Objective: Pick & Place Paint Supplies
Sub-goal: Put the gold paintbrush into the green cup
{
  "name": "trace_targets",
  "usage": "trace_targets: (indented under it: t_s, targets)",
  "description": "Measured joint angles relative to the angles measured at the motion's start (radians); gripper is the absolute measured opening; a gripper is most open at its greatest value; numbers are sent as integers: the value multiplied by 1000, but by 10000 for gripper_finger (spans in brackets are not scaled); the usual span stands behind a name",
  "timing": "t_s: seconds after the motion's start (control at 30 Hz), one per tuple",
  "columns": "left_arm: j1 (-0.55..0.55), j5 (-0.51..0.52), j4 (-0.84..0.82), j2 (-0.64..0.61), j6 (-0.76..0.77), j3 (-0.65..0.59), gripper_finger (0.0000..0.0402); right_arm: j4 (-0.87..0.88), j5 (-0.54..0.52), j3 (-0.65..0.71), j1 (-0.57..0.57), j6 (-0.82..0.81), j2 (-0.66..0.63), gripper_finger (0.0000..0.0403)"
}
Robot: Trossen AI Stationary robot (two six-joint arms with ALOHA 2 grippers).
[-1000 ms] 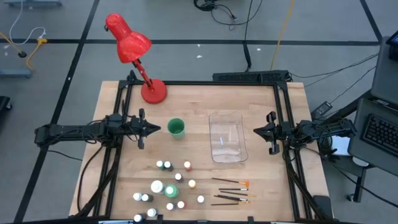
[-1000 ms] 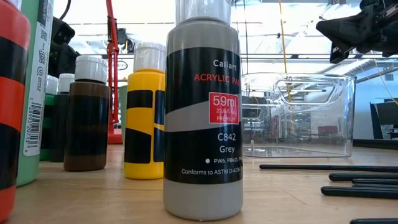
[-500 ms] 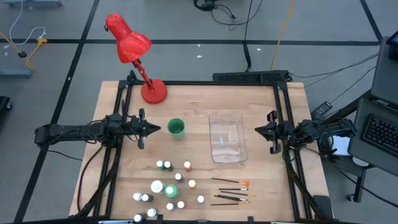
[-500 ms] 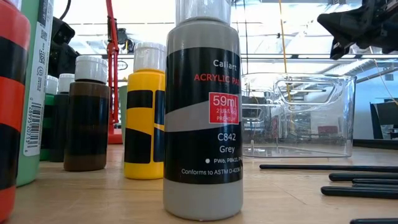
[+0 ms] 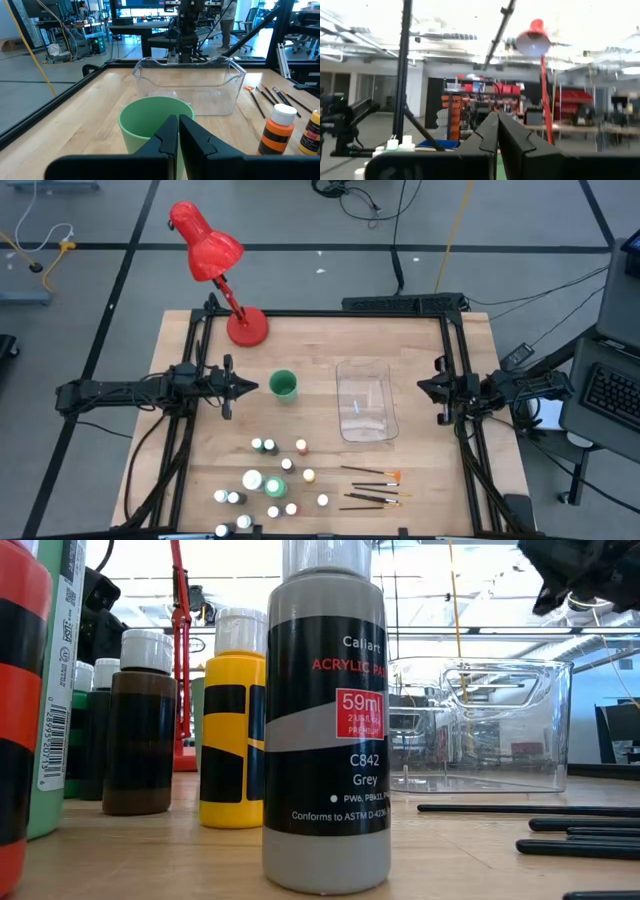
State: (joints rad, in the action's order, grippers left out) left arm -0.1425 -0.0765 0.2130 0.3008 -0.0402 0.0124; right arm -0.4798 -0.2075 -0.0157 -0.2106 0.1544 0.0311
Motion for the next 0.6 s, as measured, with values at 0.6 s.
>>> trace_targets:
  t_s: [0.6]
  targets:
    - [0, 0, -1, 0, 0, 0, 21, 716, -218, -827, -262, -37, 778, 129]
